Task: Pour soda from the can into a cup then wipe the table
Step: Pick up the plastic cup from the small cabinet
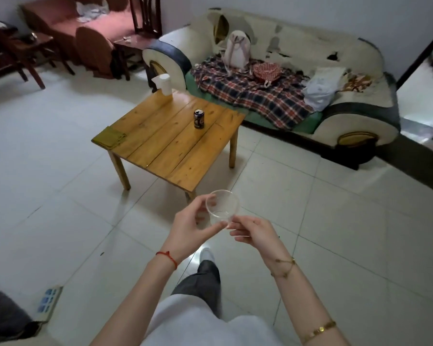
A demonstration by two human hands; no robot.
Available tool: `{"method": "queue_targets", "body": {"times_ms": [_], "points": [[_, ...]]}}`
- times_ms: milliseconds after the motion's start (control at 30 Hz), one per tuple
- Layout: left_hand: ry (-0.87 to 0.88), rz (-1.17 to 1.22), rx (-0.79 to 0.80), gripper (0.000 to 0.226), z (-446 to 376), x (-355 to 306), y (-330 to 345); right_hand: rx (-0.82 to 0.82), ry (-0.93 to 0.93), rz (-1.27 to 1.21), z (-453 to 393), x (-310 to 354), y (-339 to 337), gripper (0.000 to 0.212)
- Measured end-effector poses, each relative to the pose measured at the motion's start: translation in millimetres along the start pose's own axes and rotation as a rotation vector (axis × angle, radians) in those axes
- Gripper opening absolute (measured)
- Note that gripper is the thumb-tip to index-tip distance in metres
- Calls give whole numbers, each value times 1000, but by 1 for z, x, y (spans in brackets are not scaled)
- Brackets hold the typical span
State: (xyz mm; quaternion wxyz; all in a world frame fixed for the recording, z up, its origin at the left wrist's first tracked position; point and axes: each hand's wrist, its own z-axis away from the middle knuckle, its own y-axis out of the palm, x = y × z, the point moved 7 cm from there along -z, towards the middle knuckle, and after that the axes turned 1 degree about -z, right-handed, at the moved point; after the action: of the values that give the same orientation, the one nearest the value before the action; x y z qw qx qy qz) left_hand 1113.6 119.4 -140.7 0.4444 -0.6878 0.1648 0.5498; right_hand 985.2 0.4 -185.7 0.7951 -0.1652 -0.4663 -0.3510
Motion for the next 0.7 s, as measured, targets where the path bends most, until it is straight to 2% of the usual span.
{"method": "queue_targets", "body": {"times_ms": [300, 533, 700], "points": [[11, 44, 72, 60, -145, -5, 38, -57, 54, 2, -114, 63, -52, 21], [0, 32, 13, 54, -282, -20, 34, -20, 41, 34, -231, 154, -68, 24], [-28, 20, -38, 52, -353, -14, 23, 32, 45, 55, -303, 193, -62, 23]]}}
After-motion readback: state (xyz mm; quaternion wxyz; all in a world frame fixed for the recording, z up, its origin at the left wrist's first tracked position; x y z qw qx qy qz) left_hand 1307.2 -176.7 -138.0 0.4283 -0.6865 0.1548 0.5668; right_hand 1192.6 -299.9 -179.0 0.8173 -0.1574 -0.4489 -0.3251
